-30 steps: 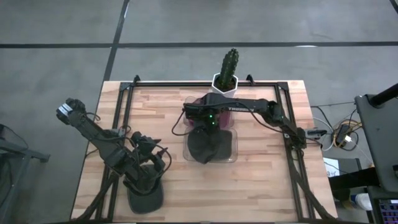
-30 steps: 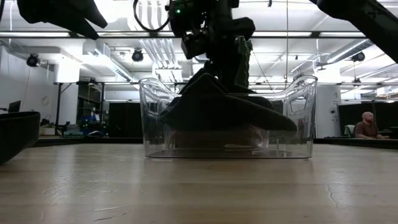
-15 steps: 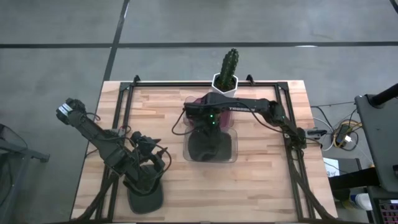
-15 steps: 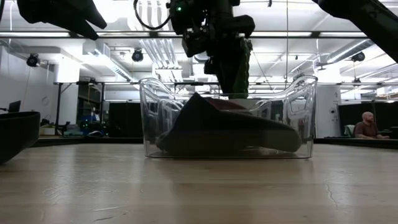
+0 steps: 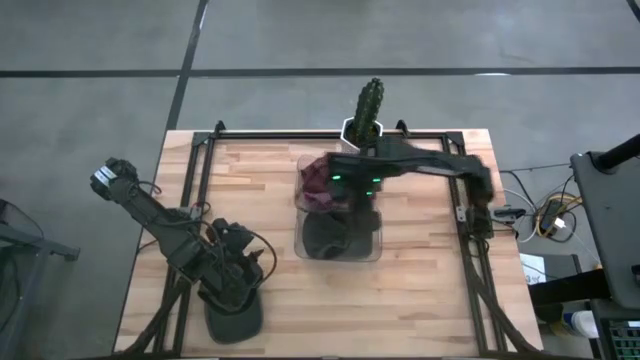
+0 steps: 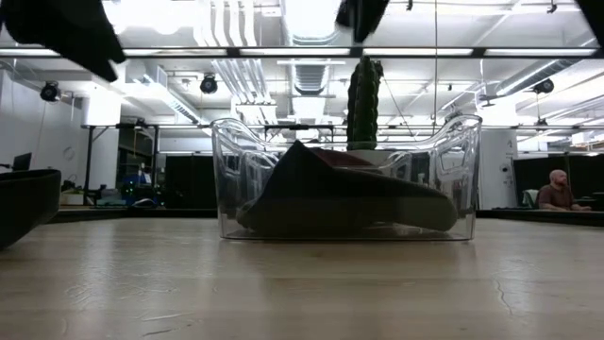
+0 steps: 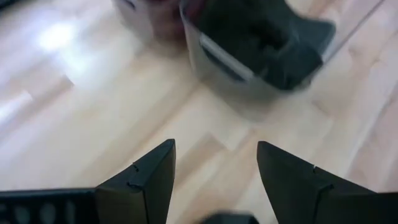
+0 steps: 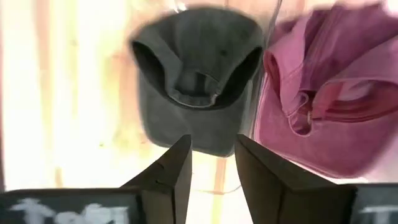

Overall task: Pick & Place hat
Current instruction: Put the black cap into the bottom transparent bin

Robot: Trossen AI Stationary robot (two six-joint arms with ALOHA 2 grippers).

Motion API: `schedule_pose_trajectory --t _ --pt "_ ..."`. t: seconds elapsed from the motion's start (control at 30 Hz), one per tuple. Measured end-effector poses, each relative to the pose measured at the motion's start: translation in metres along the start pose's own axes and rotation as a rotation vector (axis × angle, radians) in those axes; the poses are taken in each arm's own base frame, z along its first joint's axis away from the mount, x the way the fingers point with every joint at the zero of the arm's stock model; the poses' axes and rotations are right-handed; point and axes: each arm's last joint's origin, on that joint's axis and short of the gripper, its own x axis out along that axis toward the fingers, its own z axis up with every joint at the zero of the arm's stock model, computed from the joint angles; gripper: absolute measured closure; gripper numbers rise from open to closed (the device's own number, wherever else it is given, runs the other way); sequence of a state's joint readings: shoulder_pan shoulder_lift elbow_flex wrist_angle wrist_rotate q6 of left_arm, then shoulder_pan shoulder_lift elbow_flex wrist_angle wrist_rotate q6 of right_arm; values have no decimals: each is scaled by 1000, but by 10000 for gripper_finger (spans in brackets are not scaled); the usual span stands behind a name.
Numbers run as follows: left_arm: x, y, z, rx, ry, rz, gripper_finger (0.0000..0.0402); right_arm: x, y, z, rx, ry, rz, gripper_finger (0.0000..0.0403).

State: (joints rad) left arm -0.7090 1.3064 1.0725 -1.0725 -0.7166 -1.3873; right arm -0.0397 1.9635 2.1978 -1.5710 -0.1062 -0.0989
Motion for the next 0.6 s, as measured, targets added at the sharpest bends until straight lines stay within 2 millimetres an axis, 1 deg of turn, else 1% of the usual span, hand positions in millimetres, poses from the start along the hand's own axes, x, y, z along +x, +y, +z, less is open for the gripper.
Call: schedule_pose_trajectory --t 0.13,0.2,0.3,0.37,0.43,0.53,0.6 --pt "-2 -1 -4 -33 69 -17 184 -51 23 -27 -49 -144 0 301" --pt "-3 -1 -6 -64 112 -23 184 -75 31 -42 -39 -242 3 306" --pt "-7 1 -10 -140 253 -2 184 -101 40 -65 -18 -401 14 312" --pt "-11 3 -13 -220 368 25 184 -113 44 -80 0 -499 26 316" --pt "-14 4 -18 -298 476 62 184 -119 47 -96 29 -572 45 319" --pt "-21 4 -26 -430 601 112 184 -122 49 -117 81 -654 75 323" --pt "-27 3 -33 -524 661 152 184 -119 48 -128 114 -688 89 326"
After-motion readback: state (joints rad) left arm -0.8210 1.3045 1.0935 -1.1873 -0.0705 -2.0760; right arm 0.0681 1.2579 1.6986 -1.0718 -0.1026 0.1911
